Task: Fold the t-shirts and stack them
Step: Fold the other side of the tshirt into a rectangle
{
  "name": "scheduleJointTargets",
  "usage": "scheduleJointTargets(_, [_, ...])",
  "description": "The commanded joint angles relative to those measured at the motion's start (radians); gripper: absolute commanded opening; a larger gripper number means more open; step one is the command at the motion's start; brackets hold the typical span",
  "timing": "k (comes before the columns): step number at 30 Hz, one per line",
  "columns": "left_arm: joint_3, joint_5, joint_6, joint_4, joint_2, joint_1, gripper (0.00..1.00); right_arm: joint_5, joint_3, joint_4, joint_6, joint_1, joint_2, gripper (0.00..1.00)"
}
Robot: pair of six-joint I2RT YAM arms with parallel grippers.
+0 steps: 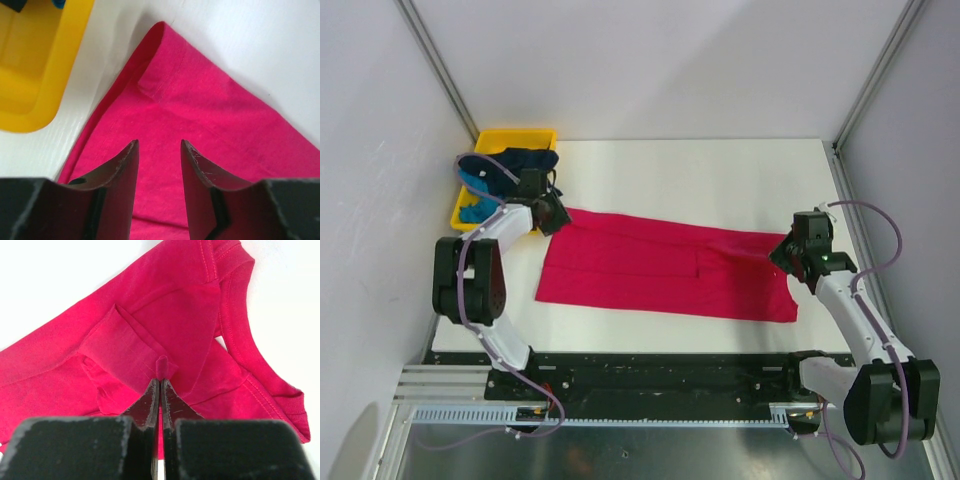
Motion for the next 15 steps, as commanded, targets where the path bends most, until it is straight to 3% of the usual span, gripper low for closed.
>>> scheduleJointTargets(1, [0.08,0.026,-0.054,0.031,0.045,0.006,0.43,-0.018,0.003,0.046,0.013,-0.003,0.016,0.0])
scheduleJointTargets(15, [0.111,-0.008,-0.119,0.032,0.113,0.006,0.39,-0.044,0.008,0.062,0.002,-0.007,0.04,0.0])
